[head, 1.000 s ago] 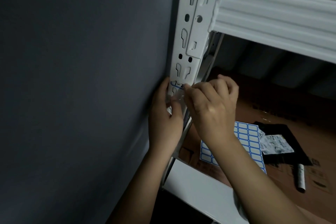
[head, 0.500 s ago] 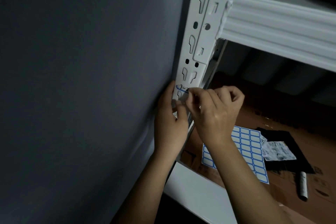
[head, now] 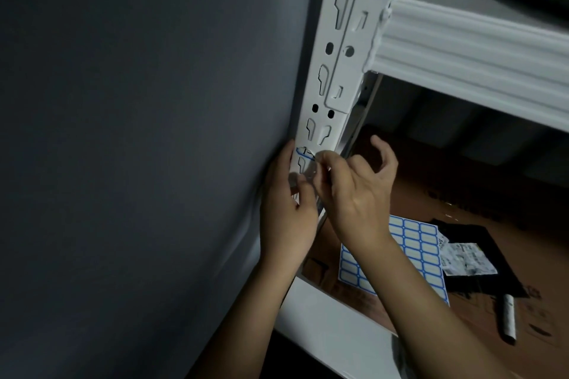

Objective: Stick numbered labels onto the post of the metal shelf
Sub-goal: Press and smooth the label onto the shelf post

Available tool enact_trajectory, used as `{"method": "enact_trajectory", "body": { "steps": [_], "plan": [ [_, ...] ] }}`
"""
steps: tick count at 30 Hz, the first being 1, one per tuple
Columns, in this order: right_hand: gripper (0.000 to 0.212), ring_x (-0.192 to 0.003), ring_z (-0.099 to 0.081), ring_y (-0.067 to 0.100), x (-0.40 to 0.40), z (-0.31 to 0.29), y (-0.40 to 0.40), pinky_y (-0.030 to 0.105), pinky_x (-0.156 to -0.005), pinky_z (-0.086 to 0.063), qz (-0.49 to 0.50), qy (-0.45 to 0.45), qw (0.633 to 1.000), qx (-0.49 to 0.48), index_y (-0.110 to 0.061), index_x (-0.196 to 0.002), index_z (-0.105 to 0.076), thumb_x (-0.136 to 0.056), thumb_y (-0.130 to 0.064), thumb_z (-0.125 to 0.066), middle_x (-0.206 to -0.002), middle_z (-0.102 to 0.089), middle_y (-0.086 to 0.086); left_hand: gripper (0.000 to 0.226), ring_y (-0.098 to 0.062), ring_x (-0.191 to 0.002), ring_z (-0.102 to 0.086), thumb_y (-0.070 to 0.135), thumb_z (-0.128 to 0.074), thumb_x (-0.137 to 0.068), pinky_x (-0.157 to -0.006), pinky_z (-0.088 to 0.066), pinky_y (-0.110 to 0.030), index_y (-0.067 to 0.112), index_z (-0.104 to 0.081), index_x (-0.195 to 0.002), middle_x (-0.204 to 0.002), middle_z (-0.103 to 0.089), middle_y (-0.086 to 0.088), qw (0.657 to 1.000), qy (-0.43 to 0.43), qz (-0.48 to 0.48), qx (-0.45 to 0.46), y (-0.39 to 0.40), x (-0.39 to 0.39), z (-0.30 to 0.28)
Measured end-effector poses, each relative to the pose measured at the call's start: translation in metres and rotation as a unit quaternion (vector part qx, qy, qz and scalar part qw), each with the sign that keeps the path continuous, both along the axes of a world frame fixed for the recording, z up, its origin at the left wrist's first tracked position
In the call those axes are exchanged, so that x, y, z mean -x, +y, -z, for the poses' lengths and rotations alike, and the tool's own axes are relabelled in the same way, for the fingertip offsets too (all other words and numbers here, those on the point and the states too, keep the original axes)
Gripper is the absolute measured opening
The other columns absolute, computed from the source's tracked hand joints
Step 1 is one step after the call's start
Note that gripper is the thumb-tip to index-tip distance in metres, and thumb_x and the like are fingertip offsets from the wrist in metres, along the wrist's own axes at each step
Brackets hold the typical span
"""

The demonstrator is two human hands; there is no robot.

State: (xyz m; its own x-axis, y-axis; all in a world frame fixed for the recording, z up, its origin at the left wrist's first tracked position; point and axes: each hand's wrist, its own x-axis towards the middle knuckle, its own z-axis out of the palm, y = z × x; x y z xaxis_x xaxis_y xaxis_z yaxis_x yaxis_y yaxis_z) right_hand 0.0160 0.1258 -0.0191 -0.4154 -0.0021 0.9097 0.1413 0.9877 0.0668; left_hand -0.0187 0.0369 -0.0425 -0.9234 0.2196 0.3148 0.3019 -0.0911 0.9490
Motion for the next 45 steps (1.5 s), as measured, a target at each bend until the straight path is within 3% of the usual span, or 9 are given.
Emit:
{"method": "enact_trajectory", "body": {
  "steps": [23, 37, 39, 41, 43, 45],
  "plan": [
    [0.01, -0.054, -0.054, 0.015, 0.004, 0.011, 0.003, 0.053, -0.103, -0.035, -0.022, -0.015, 1.0, 0.0, 0.0, -0.088, -0.069, -0.084, -0.009, -0.067, -0.057, -0.057, 0.001, 0.054, -0.005, -0.129, -0.046, 0.016, -0.038, -0.087, -0.105, -0.044, -0.036, 0.029, -0.039, -0.14, -0.143, -0.047, 0.006, 1.0, 0.002, 0.007, 0.012, -0.004, -0.001, -0.001],
    [0.016, -0.057, -0.057, 0.014, 0.002, 0.013, 0.005, 0.051, -0.107, -0.031, -0.023, -0.036, 0.999, -0.013, -0.005, -0.088, -0.071, -0.092, -0.014, -0.059, -0.059, -0.059, -0.001, 0.055, -0.004, -0.13, -0.044, 0.017, -0.037, -0.088, -0.106, -0.042, -0.035, 0.027, -0.037, -0.143, -0.144, -0.046, 0.008, 0.999, 0.01, 0.015, 0.034, -0.008, -0.005, -0.004],
    [0.023, -0.061, -0.059, 0.015, -0.004, 0.026, 0.007, 0.05, -0.109, -0.027, -0.031, -0.078, 0.996, -0.014, -0.006, -0.089, -0.071, -0.096, -0.017, -0.051, -0.062, -0.061, 0.0, 0.055, -0.005, -0.13, -0.045, 0.016, -0.038, -0.089, -0.107, -0.041, -0.031, 0.027, -0.037, -0.142, -0.144, -0.046, 0.007, 1.0, 0.006, 0.015, 0.027, -0.008, -0.006, -0.004],
    [0.022, -0.061, -0.06, 0.015, -0.015, 0.038, 0.008, 0.049, -0.109, -0.026, -0.03, -0.099, 0.995, -0.006, -0.009, -0.087, -0.071, -0.095, -0.018, -0.052, -0.059, -0.061, -0.001, 0.053, -0.005, -0.129, -0.046, 0.011, -0.038, -0.092, -0.104, -0.04, -0.019, 0.025, -0.037, -0.143, -0.143, -0.047, 0.006, 0.999, 0.007, 0.017, 0.027, -0.009, -0.008, -0.005],
    [0.017, -0.059, -0.056, 0.012, -0.021, 0.038, 0.01, 0.049, -0.106, -0.031, -0.032, -0.092, 0.995, 0.008, -0.013, -0.086, -0.072, -0.093, -0.018, -0.058, -0.057, -0.061, -0.004, 0.052, -0.004, -0.128, -0.046, 0.007, -0.039, -0.094, -0.098, -0.039, -0.008, 0.024, -0.037, -0.143, -0.144, -0.046, 0.006, 0.999, 0.01, 0.012, 0.039, -0.011, -0.009, -0.006],
    [0.015, -0.062, -0.053, 0.011, -0.022, 0.028, 0.014, 0.049, -0.103, -0.034, -0.049, -0.072, 0.996, 0.019, -0.015, -0.088, -0.074, -0.092, -0.02, -0.06, -0.063, -0.064, -0.008, 0.051, -0.004, -0.128, -0.046, 0.008, -0.039, -0.095, -0.097, -0.04, -0.008, 0.025, -0.038, -0.143, -0.143, -0.046, 0.006, 0.999, 0.011, 0.005, 0.049, -0.011, -0.01, -0.005]
  ]
}}
